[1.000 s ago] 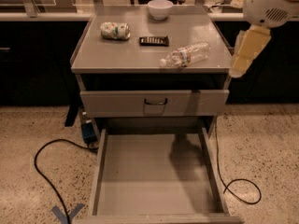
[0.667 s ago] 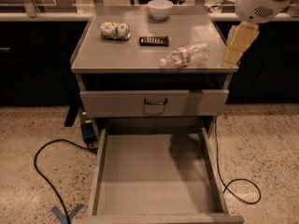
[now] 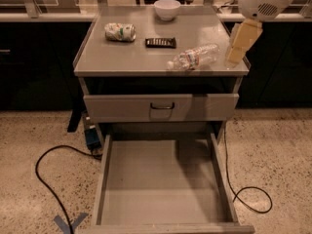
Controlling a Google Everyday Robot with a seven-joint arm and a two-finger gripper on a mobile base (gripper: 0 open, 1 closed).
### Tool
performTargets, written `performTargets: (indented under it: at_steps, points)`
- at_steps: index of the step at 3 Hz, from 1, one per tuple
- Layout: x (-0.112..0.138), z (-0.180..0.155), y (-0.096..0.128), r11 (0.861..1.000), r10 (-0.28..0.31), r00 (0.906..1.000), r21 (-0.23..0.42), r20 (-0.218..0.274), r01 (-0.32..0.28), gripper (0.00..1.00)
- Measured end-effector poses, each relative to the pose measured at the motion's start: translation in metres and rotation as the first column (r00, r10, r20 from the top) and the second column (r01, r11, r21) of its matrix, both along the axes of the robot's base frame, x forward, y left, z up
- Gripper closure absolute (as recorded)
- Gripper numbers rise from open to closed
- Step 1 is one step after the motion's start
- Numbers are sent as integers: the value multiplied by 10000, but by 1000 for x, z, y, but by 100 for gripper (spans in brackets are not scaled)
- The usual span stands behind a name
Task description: Place water bottle into middle drawer
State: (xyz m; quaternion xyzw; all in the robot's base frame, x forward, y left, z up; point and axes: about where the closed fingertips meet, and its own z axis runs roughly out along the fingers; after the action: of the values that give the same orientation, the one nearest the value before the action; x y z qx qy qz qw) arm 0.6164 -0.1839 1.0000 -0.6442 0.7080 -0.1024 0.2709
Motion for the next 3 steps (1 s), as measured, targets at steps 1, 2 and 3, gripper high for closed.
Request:
performTargets:
  at_steps: [1,2,3]
  points:
    - [30,-3,23,9971,620,9981,445,63,-622,0]
    - [63,-24,35,9922,872,9961,901,-130,-857,0]
    - [89,-51,42,9892,1050,9933,1081,-492,-992,0]
